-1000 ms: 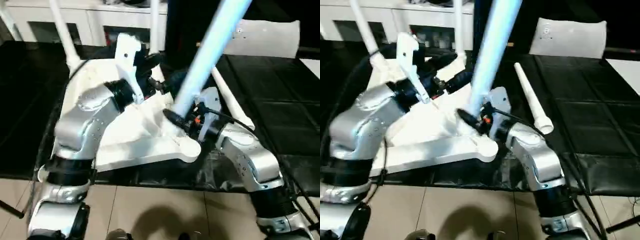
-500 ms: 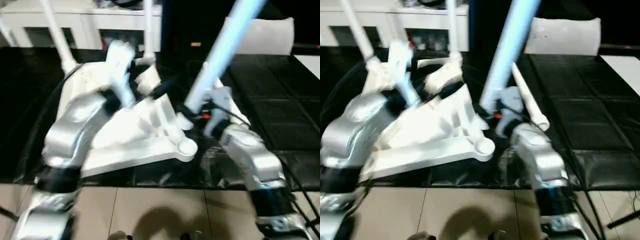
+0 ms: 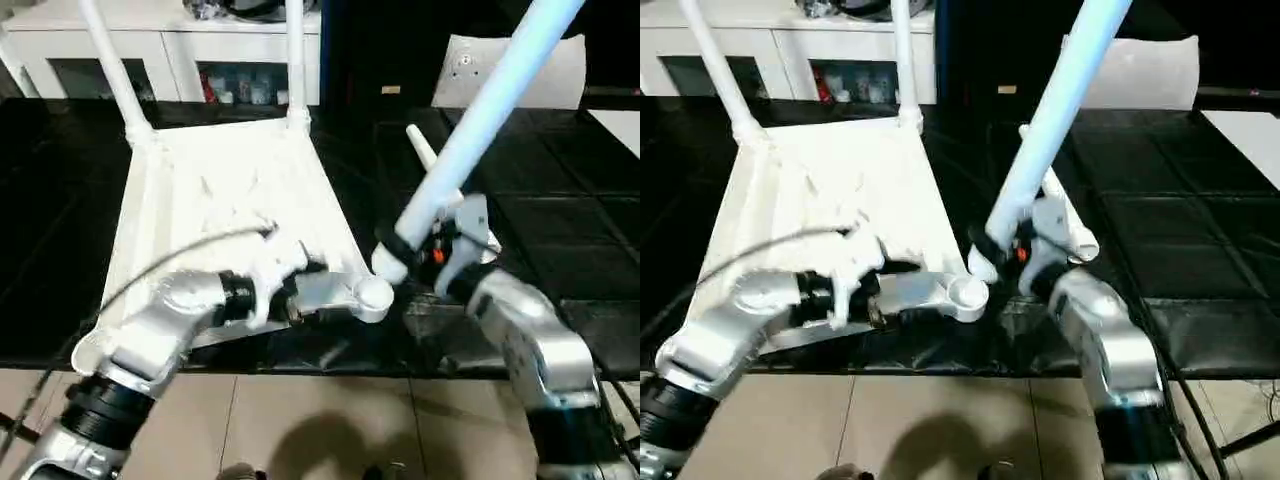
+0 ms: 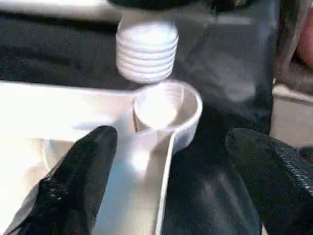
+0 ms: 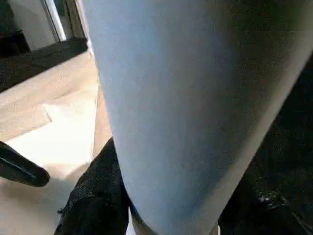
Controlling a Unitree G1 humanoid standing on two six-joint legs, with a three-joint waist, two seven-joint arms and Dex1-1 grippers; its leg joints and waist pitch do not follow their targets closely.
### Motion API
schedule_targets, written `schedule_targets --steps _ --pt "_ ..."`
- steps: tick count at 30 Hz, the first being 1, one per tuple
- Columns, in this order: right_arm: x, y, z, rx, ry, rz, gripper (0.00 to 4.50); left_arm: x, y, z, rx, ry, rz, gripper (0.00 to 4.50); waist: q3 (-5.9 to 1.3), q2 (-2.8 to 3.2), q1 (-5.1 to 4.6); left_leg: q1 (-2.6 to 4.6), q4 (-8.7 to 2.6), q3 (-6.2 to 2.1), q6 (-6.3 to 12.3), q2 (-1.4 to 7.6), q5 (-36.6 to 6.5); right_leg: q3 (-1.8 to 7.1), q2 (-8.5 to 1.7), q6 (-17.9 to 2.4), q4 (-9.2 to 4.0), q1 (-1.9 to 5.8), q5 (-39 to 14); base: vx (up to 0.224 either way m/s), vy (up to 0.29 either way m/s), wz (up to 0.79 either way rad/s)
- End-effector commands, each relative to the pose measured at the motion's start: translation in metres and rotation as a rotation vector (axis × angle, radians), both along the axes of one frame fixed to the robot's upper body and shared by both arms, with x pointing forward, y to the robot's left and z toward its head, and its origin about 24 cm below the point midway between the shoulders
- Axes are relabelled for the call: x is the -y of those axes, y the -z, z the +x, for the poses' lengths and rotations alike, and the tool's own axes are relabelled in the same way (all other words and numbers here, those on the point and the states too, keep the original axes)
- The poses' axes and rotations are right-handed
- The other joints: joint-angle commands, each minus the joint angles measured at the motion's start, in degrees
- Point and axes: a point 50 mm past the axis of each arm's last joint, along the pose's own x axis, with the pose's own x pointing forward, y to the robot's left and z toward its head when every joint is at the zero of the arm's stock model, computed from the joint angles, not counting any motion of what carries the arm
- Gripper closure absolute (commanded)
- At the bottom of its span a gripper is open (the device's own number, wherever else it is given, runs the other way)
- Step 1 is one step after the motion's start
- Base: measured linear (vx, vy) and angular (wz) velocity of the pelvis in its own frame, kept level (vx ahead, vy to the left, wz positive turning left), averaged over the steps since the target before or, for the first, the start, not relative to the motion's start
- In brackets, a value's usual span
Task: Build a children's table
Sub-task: Pick table leg, then insert table leg to table base
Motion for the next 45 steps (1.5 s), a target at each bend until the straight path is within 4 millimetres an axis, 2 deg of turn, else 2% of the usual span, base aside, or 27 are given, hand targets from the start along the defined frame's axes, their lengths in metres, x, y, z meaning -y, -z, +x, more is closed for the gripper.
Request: schedule_targets --steps 1,3,4,5,7,11,13,20,24,31,32,34,36,38,40,42,45 --pt "-0.004 -0.008 -0.002 0.032 -0.024 -0.011 2.59 -0.001 0.006 0.002 0.013 -0.010 0.040 0.70 -3.91 0.43 -0.10 0.73 -4.46 -0.12 -0.50 -0.27 -19.41 1.24 -2.02 -1.72 -6.23 2.90 -31.39 0.000 0.000 0.00" --pt "-0.005 -0.007 -0.002 0.027 -0.025 -0.010 2.59 -0.002 0.009 0.002 0.015 -0.005 0.077 0.77 -3.94 0.43 -0.27 0.62 -4.46 -0.17 -0.36 -0.28 -19.26 1.22 -2.07 -1.92 -6.12 2.97 -31.07 0.000 0.000 0.00" --pt "-0.006 -0.007 -0.003 0.025 -0.028 -0.009 2.59 -0.003 0.011 0.002 0.015 0.000 0.096 0.77 -3.98 0.24 -0.37 0.45 -4.52 -0.21 -0.23 -0.18 -18.75 1.29 -2.10 -2.09 -5.98 3.07 -30.36 0.000 0.000 0.00" --pt "-0.007 -0.006 -0.004 0.025 -0.031 -0.007 2.59 -0.004 0.012 0.002 0.008 -0.005 0.101 1.04 -3.99 0.33 -0.45 0.46 -4.50 -0.18 -0.12 -0.17 -18.62 1.35 -2.09 -2.22 -5.95 3.01 -30.00 0.000 0.000 0.00" --pt "-0.008 -0.005 -0.005 0.026 -0.034 -0.012 2.59 -0.004 0.012 0.003 0.006 -0.006 0.094 1.16 -4.14 0.36 -0.42 0.34 -4.44 -0.15 0.00 -0.17 -17.60 1.41 -2.14 -2.60 -5.75 3.12 -28.71 0.000 0.000 0.00" --pt "-0.010 -0.002 -0.008 0.011 -0.058 -0.026 2.59 -0.001 0.012 0.005 0.007 0.020 0.080 1.56 -4.11 0.38 -0.28 0.33 -4.57 -0.10 0.00 0.06 -17.23 1.58 -2.14 -4.22 -5.50 3.11 -26.09 0.000 0.000 0.00" --pt "-0.010 -0.002 -0.008 0.008 -0.062 -0.026 2.59 -0.001 0.012 0.005 0.008 0.025 0.079 1.56 -4.07 0.41 -0.25 0.46 -4.58 -0.07 -0.02 0.08 -17.76 1.60 -2.16 -4.52 -5.44 3.08 -26.00 0.000 0.000 0.00" --pt "-0.013 -0.001 -0.014 -0.037 -0.128 -0.006 2.59 -0.001 0.015 0.009 -0.008 0.059 0.089 2.15 -3.91 0.26 -0.20 0.62 -4.48 -0.08 0.17 -0.13 -18.83 1.42 -2.30 -2.85 -6.11 2.96 -30.40 0.000 0.000 0.00" --pt "-0.015 -0.001 -0.015 -0.040 -0.156 -0.002 2.59 -0.001 0.016 0.010 -0.032 0.065 0.095 2.49 -3.87 0.23 -0.34 0.47 -4.53 -0.16 0.06 -0.11 -18.89 1.35 -2.27 -2.67 -6.08 3.01 -30.65 0.000 0.000 0.00" --pt "-0.016 -0.002 -0.016 -0.045 -0.169 -0.006 2.59 -0.005 0.020 0.010 -0.076 0.076 0.140 2.89 -3.91 0.29 -0.26 0.54 -4.57 -0.18 0.08 0.00 -18.57 1.44 -2.31 -2.96 -6.03 2.90 -30.07 0.000 0.000 0.00" --pt "-0.016 -0.002 -0.016 -0.045 -0.171 -0.006 2.59 -0.006 0.020 0.009 -0.079 0.079 0.146 3.11 -3.92 0.30 -0.28 0.54 -4.57 -0.17 0.08 0.01 -18.69 1.45 -2.32 -3.19 -5.97 2.91 -29.81 0.000 0.000 0.00" --pt "-0.017 -0.002 -0.016 -0.045 -0.172 -0.007 2.59 -0.007 0.021 0.009 -0.081 0.079 0.153 3.14 -3.89 0.27 -0.28 0.51 -4.59 -0.19 0.08 0.00 -18.72 1.46 -2.33 -3.29 -5.98 2.93 -29.76 0.000 0.000 0.00" --pt "-0.018 -0.002 -0.015 -0.044 -0.178 -0.010 2.59 -0.010 0.020 0.009 -0.085 0.078 0.155 3.50 -3.83 0.23 -0.29 0.51 -4.62 -0.18 0.09 -0.01 -18.83 1.43 -2.36 -3.34 -5.98 2.92 -30.08 0.000 0.000 0.00" --pt "-0.020 -0.002 -0.013 -0.046 -0.187 -0.024 2.59 -0.012 0.019 0.009 -0.089 0.081 0.154 3.60 -3.81 0.28 -0.30 0.59 -4.56 -0.18 0.00 -0.01 -19.11 1.45 -2.40 -3.23 -6.10 2.82 -30.81 0.000 0.000 0.00" --pt "-0.020 -0.001 -0.013 -0.049 -0.191 -0.025 2.59 -0.012 0.019 0.009 -0.090 0.082 0.154 3.60 -3.80 -0.01 -0.36 0.59 -4.54 -0.14 0.00 -0.05 -19.17 1.40 -2.35 -3.08 -6.14 2.82 -31.16 0.000 0.000 0.00" --pt "-0.021 0.000 -0.013 -0.061 -0.199 -0.028 2.59 -0.012 0.019 0.009 -0.093 0.083 0.151 3.95 -3.84 0.17 -0.27 0.51 -4.60 -0.20 -0.07 0.03 -18.75 1.49 -2.41 -3.15 -6.01 2.86 -30.70 0.000 0.000 0.00" --pt "-0.023 0.003 -0.014 -0.092 -0.224 -0.037 2.59 -0.012 0.019 0.008 -0.098 0.093 0.147 4.12 -3.89 0.20 -0.27 0.42 -4.68 -0.22 -0.07 0.06 -18.17 1.55 -2.38 -3.60 -5.77 3.04 -29.24 0.000 0.000 0.00"
